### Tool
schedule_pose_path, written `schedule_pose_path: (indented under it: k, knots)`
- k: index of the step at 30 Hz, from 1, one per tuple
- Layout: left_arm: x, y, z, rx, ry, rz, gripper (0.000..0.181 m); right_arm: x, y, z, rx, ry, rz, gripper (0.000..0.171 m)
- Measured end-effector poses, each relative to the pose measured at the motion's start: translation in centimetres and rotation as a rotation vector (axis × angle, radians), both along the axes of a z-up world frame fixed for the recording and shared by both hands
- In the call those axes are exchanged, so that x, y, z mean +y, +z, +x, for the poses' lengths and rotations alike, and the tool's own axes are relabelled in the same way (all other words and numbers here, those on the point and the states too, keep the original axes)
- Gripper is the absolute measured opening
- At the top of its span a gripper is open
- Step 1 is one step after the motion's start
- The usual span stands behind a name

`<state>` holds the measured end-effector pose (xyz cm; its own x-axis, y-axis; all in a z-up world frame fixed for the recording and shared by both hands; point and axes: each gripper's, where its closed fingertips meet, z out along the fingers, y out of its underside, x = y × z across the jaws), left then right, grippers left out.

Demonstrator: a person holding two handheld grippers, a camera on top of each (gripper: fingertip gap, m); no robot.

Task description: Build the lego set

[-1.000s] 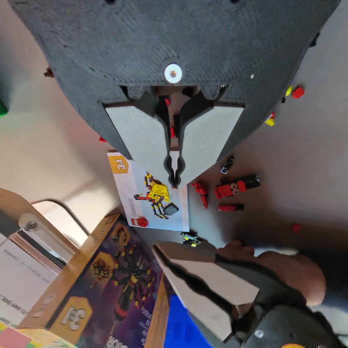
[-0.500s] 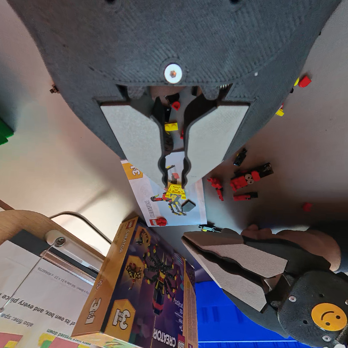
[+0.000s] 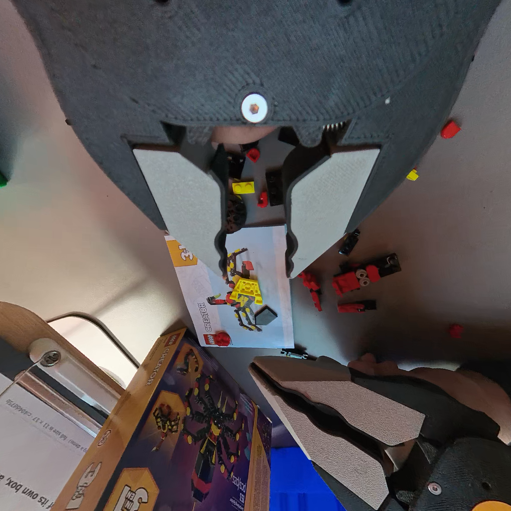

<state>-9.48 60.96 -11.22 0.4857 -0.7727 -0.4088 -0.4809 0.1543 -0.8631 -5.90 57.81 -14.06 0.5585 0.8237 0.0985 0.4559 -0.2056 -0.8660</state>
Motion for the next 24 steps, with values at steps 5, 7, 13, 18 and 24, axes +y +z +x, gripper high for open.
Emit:
schedule_pose_path:
  k: [5,7,13,18,24]
  knots:
    - [-0.1,-0.1,-0.2,0.014,-0.001,0.009,0.000,-1.4,-0.8,-0.5,-0.062,0.074,-0.003,0.030]
    - [0.0,-0.1,-0.3,0.014,0.000,0.009,0.000,-1.6,-1.1,-0.7,-0.096,0.088,0.012,0.029]
    - [-0.1,-0.2,-0.2,0.019,-0.003,0.011,0.000,-2.5,-2.8,-1.1,-0.231,0.136,0.031,0.025]
    - [-0.8,-0.5,0.2,0.049,-0.052,0.023,0.000,-2.0,-3.1,-1.0,-0.303,0.119,0.108,0.007]
    - [-3.9,-1.7,1.6,0.141,-0.244,0.066,0.005,-0.9,-0.4,-0.5,-0.145,0.055,0.174,0.007]
